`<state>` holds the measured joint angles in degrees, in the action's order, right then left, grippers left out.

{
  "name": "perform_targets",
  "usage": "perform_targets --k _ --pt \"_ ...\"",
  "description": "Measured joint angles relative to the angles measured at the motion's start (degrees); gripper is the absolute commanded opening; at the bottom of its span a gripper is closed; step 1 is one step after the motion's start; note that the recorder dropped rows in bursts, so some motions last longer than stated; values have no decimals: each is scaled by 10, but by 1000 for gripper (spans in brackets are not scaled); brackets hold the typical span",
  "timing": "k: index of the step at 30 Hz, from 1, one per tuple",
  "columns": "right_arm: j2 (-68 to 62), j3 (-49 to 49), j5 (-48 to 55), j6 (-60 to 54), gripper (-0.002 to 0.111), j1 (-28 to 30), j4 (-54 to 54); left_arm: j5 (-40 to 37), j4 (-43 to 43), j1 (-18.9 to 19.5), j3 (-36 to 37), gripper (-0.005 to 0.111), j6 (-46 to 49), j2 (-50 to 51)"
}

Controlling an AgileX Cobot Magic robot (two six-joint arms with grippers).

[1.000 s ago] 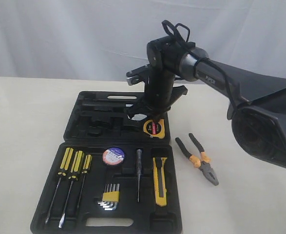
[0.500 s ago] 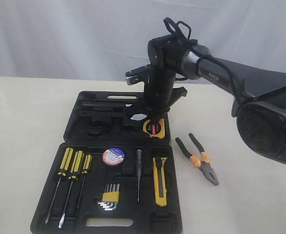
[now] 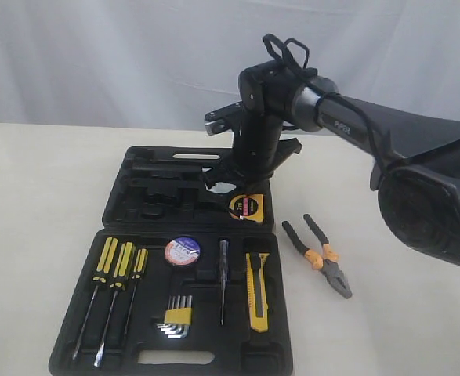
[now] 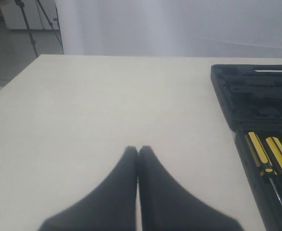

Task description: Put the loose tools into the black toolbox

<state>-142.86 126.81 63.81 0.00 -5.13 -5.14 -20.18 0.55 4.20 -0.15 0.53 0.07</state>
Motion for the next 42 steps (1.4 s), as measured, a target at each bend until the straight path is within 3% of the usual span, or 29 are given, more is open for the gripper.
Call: perform_targets --k 17,36,42 --pt "-9 1 -23 0 -1 0 -17 0 0 0 0 0 0 0" --pt "161 -4 55 16 -1 5 -50 0 0 0 0 0 0 0" --pt "234 -71 55 36 -1 16 -50 0 0 0 0 0 0 0"
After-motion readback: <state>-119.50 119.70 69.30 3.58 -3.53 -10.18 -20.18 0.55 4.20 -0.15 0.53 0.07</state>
